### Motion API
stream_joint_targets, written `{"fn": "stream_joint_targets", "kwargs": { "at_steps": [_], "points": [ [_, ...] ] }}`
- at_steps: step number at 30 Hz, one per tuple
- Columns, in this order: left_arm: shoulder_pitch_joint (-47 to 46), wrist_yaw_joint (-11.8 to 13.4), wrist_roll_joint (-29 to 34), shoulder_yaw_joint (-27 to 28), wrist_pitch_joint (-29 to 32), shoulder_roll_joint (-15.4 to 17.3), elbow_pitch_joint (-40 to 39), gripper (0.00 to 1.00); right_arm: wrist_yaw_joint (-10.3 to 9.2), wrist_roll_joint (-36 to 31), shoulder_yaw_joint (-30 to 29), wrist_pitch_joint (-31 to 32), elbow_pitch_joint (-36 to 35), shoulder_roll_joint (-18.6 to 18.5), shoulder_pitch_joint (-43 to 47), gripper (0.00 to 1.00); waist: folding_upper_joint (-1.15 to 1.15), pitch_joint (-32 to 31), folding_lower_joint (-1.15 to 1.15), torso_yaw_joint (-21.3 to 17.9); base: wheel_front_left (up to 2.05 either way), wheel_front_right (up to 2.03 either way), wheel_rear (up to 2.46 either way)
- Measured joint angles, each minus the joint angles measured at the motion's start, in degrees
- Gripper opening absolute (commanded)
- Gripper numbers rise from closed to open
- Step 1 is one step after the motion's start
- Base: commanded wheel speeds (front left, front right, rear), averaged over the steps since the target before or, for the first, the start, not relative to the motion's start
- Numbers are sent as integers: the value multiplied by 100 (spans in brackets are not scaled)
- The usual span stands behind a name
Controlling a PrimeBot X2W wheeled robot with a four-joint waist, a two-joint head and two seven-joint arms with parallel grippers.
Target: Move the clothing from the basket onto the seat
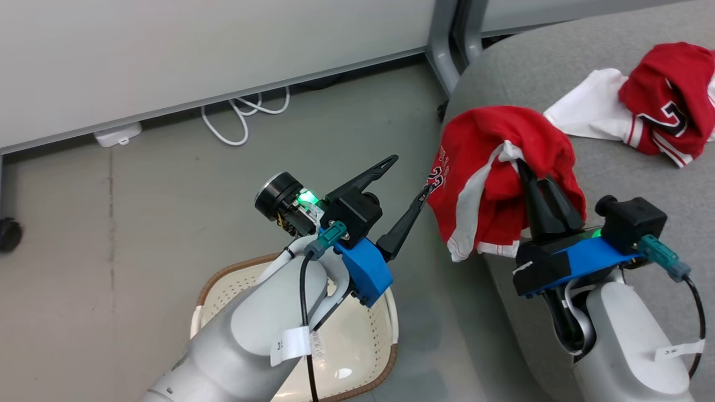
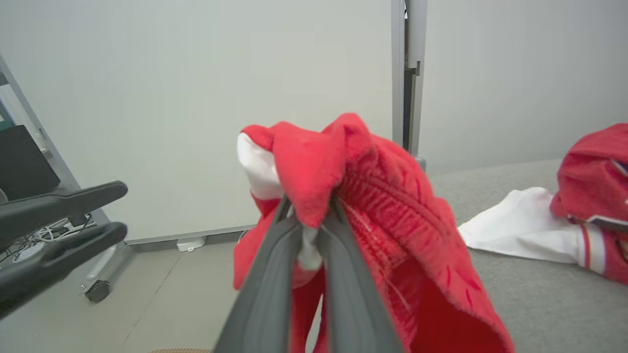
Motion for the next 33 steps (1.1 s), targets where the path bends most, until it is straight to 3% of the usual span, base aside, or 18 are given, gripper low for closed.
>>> {"fn": "stream_joint_targets", "kwargs": {
  "at_steps": [16,33],
  "points": [
    [-26,0,1,-293,-1,12,-25,100,0,-99,-706,1,-413,-52,413,0,0,268,0,-635,0,0,0],
    [-76,0,-51,-411,-1,-7,-1,100,0,-175,-951,0,-536,48,600,0,0,364,0,-810,0,0,0]
  ]
}}
